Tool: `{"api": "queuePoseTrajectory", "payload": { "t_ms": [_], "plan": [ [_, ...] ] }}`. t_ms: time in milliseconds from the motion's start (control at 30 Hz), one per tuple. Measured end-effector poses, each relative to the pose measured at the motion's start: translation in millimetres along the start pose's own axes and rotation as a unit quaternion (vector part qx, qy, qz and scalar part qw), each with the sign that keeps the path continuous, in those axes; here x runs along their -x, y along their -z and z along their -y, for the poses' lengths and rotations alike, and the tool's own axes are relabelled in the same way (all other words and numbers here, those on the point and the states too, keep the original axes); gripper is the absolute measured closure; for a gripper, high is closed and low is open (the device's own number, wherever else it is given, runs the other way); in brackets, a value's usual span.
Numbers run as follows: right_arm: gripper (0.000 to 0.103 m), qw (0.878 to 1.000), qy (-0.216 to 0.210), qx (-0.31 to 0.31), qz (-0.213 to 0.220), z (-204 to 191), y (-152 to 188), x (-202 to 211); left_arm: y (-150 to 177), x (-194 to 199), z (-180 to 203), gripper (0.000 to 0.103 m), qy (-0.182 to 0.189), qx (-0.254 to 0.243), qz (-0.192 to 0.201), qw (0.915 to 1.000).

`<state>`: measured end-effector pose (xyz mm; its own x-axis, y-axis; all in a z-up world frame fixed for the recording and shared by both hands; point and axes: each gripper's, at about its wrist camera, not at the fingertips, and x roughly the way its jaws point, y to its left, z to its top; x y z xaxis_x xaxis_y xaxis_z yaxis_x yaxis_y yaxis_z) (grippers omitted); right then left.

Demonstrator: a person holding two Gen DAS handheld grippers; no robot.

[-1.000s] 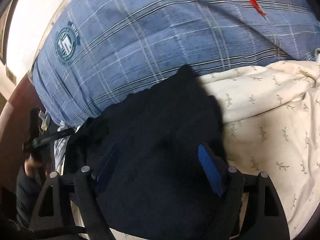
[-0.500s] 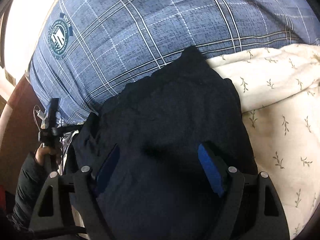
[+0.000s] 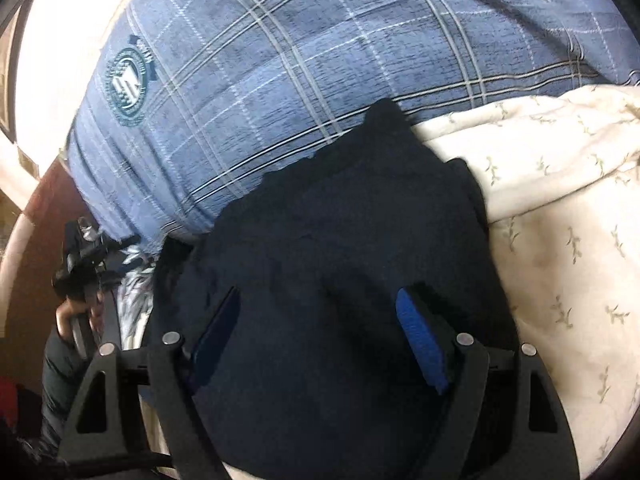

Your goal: Fold large clothes

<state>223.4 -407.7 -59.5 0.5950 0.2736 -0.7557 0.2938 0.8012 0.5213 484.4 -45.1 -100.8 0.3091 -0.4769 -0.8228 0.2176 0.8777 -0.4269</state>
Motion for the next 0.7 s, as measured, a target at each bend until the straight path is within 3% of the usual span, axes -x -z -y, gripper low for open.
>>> {"api": "queuePoseTrajectory", "payload": {
  "t_ms": [100,133,200,233,267,300,367,467,567,700],
  "plan": [
    [0.023,0.998,0.041,0.044,-0.023,-7,7,-8,49,-4,13,0.029,0.016,-0.027,-0.034,0.9989],
    [0.029,0.995,0.080,0.058,-0.026,-6,8,-12,64,-4,18,0.029,0.005,-0.029,-0.037,0.9989],
    [0.041,0.974,0.206,0.087,-0.035,8,8,-25,80,-9,15,0.029,-0.036,-0.035,-0.035,0.9981],
    [0.042,0.967,0.236,0.084,-0.038,21,7,-29,83,-13,12,0.029,-0.058,-0.036,-0.032,0.9971],
    [0.041,0.970,0.234,0.053,-0.037,39,3,-27,84,-13,6,0.028,-0.075,-0.036,-0.030,0.9961],
    [0.042,0.978,0.205,0.008,-0.030,51,-3,-18,89,-9,2,0.026,-0.082,-0.025,-0.026,0.9960],
    [0.046,0.983,0.186,-0.014,0.001,48,-14,-1,96,1,-7,0.025,-0.076,0.006,-0.016,0.9970],
    [0.049,0.990,0.135,0.028,0.028,7,-33,6,110,17,-8,0.025,-0.054,0.025,0.006,0.9982],
    [0.049,0.992,0.109,0.064,0.020,-31,-50,-23,112,23,14,0.023,-0.025,0.011,0.023,0.9993],
    [0.051,0.989,0.121,0.079,-0.016,-47,-72,-87,118,5,30,0.022,-0.061,-0.027,0.010,0.9977]
  ]
}}
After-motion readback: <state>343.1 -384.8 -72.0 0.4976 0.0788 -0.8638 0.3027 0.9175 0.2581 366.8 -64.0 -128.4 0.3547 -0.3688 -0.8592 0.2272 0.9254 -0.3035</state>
